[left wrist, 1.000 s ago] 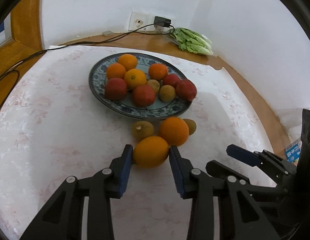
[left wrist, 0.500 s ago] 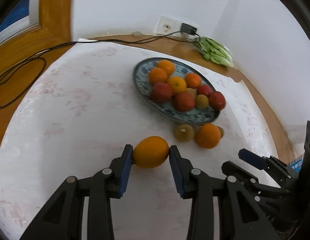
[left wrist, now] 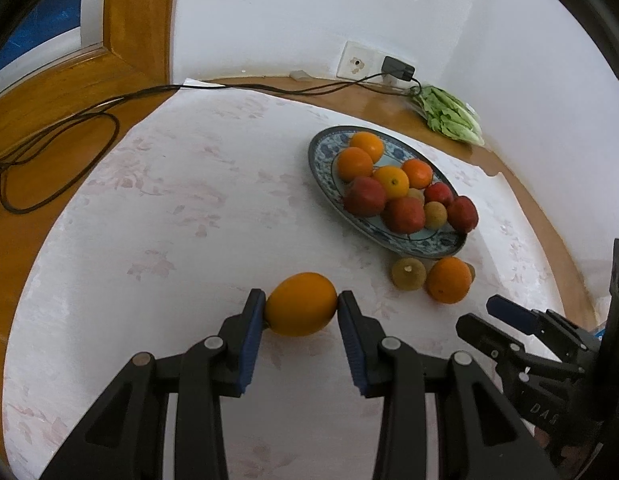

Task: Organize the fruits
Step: 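Hold the orange in the left tool while the right tool grasps another orange, then carry the orange with the left tool while the right tool carries its orange onto the plate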

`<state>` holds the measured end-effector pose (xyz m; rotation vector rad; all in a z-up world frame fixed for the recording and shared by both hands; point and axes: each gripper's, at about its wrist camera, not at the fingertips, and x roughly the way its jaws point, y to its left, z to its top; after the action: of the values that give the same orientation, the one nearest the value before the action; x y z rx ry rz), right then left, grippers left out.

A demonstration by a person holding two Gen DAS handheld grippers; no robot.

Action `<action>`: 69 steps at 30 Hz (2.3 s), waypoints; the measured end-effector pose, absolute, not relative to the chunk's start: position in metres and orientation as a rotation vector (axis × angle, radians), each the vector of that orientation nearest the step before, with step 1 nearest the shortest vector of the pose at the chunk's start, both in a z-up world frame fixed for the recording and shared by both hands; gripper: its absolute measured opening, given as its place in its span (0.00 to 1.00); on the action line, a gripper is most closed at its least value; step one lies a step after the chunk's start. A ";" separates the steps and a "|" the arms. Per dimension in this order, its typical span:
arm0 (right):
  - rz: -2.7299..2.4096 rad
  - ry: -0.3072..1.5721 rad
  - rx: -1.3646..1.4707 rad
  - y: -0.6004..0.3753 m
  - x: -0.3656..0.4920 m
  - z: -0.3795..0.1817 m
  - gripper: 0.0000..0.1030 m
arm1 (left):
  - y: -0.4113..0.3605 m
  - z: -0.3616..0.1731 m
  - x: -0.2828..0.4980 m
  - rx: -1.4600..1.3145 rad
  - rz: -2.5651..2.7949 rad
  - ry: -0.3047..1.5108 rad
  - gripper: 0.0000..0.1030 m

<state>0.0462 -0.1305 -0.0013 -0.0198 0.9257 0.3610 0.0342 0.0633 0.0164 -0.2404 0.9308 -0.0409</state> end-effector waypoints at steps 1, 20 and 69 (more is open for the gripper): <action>0.361 0.926 -0.019 -0.130 0.047 -0.001 0.56 | 0.064 0.016 0.035 -0.242 -0.040 0.932 0.38; 0.376 0.913 -0.040 -0.122 0.063 -0.005 0.56 | 0.070 0.012 0.039 -0.264 -0.038 0.936 0.38; 0.426 0.800 -0.064 -0.120 0.068 0.021 0.34 | 0.033 0.047 0.064 -0.209 -0.145 0.879 0.38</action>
<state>0.0685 -0.1200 0.0214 -0.0642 0.7997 0.4257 0.0645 0.0335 0.0474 -0.2086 0.8792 -0.1452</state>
